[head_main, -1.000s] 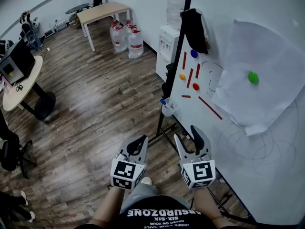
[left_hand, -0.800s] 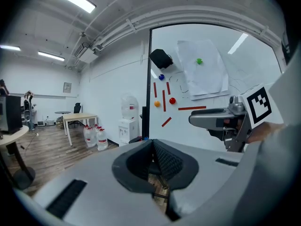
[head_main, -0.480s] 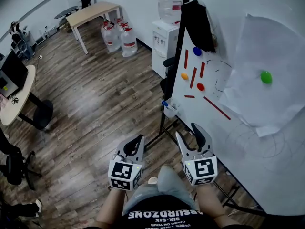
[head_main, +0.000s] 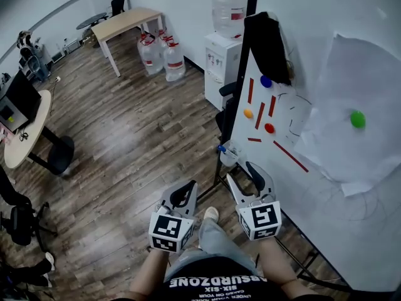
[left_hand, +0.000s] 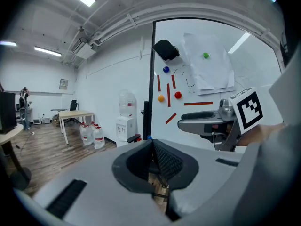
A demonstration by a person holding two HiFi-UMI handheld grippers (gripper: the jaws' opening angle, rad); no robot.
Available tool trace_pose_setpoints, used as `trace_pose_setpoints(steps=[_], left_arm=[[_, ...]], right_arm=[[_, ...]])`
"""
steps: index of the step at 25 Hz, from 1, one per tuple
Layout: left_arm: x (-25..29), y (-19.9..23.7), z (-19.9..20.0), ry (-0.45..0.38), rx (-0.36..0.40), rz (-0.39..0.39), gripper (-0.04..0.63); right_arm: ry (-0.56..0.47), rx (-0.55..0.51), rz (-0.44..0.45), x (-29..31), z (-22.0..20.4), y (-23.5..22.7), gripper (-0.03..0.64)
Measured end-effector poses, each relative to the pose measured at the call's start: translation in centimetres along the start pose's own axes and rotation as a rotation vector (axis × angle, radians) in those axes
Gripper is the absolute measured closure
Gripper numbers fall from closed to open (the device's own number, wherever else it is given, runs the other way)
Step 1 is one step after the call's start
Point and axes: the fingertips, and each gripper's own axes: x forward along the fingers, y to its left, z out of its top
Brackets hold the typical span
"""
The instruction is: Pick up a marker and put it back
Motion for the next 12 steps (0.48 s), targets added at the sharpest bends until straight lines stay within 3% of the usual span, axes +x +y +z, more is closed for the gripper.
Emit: trace_pose_setpoints(steps=[12], left_arm=[[4.1,0.8,0.1,0.024,0.008,-0.045,0.586]], right_arm=[[0.082,-0.036,0.016,5.1,-2.4,-1.0,0.394]])
